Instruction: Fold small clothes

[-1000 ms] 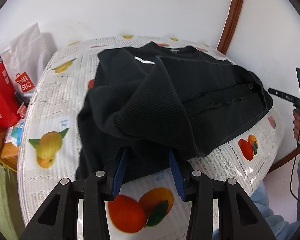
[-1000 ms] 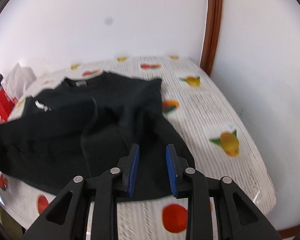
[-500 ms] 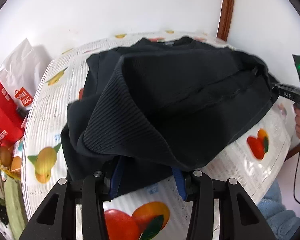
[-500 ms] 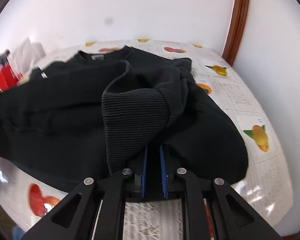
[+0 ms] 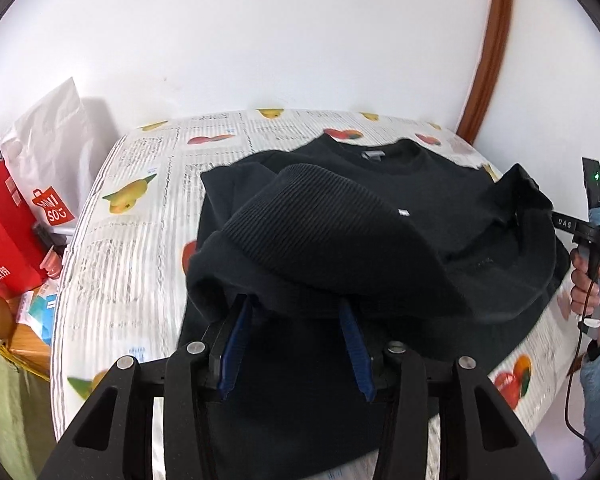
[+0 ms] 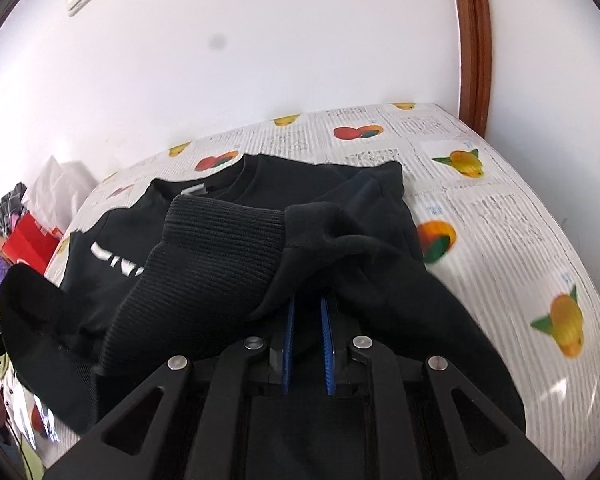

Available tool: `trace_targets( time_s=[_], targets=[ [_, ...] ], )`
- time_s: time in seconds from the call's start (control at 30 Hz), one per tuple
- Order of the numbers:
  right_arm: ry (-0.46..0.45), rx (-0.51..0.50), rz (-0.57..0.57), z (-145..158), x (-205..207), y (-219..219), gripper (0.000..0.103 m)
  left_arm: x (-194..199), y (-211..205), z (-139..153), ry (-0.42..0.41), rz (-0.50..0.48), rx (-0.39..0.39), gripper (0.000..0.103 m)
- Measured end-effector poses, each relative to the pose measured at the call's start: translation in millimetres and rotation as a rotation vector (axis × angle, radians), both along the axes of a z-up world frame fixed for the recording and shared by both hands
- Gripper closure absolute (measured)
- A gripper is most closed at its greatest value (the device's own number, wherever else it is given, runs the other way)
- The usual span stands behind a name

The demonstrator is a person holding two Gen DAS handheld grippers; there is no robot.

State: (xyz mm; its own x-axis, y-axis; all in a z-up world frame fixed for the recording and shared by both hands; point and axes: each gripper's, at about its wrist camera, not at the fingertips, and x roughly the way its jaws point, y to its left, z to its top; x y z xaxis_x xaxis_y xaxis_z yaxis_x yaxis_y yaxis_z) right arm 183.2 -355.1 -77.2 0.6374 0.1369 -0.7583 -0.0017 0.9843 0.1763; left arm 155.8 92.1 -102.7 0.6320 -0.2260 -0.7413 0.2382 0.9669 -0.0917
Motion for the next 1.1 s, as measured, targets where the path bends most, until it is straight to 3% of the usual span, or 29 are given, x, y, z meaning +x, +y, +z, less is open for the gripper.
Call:
trace_targets(
  time_s=[0.27, 0.43, 0.5, 0.63, 0.73, 0.93, 1.1],
  targets=[
    [0.055, -0.078, -0.048, -2, 40, -9, 0.088, 36, 21, -2, 0.020, 0.082, -0.025, 0.058],
    [0.040, -0.101, 0.013, 3, 53, -4, 0.066, 55, 28, -1, 0.033, 0.092, -0.035, 0.058],
    [0.035, -0.138, 0.024, 3, 59, 2, 0.062, 60, 28, 0, 0.026, 0.084, -0.024, 0.058],
    [0.031, -0.139, 0.030, 5, 70, 2, 0.058, 72, 35, 9, 0.019, 0.089, -0.077, 0.058],
    [0.030, -0.149, 0.013, 5, 81, 0, 0.058, 84, 35, 13, 0.014, 0.099, -0.061, 0.058],
    [0.104, -0.184, 0.032, -17, 97, 2, 0.056, 111, 29, -10, 0.127, 0.090, -0.006, 0.058],
    [0.119, -0.182, 0.066, -25, 94, 0, 0.056, 108, 22, -28, 0.208, 0.031, 0.005, 0.069]
  ],
)
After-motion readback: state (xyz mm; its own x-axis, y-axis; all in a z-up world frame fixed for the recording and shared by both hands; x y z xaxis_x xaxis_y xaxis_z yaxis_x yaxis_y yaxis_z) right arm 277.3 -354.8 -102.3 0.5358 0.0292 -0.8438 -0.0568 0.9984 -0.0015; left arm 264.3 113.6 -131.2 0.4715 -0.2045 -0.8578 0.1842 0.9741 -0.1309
